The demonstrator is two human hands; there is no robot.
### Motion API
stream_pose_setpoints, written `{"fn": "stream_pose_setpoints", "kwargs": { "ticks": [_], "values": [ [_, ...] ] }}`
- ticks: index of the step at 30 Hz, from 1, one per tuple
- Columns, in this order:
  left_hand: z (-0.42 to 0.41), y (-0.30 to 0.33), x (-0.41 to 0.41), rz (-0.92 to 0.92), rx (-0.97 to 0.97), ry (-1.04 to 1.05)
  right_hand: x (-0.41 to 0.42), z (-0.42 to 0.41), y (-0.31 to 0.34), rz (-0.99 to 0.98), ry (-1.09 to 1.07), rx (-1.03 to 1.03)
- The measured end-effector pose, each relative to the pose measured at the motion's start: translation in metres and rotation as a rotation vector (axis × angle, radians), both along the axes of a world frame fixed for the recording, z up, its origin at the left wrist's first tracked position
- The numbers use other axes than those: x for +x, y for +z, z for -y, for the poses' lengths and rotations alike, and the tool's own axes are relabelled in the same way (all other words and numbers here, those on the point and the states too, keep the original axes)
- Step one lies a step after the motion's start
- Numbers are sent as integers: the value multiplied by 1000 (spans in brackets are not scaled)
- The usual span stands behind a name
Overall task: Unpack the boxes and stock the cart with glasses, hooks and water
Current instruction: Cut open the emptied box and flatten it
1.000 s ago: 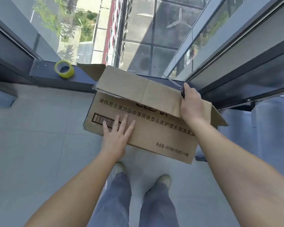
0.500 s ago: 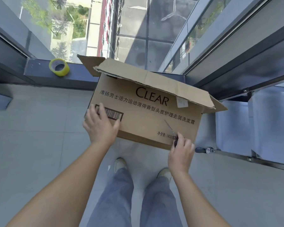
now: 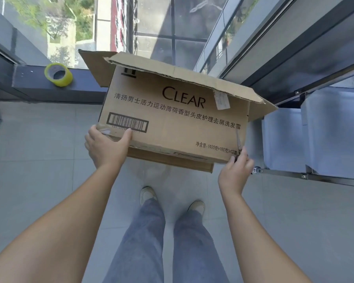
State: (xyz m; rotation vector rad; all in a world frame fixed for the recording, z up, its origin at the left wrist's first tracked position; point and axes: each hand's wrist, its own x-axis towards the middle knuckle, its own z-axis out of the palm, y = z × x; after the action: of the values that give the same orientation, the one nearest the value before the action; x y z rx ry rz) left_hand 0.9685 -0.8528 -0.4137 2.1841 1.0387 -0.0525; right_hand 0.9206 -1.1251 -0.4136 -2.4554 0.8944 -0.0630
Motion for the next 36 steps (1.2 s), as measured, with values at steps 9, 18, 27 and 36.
{"fn": "stream_pose_setpoints", "kwargs": {
  "ticks": [9,18,27,36],
  "values": [
    [16,55,-17,226,-12,28,27,19,61,143,68,-41],
    [13,139,-16,385,23,-74,53,30,177,50,154,-111],
    [16,177,13,105,258,-109,91,27,192,-206,241,-114],
    [2,73,50,-38,185,-257,101,17,73,-260,241,8]
  ]
}}
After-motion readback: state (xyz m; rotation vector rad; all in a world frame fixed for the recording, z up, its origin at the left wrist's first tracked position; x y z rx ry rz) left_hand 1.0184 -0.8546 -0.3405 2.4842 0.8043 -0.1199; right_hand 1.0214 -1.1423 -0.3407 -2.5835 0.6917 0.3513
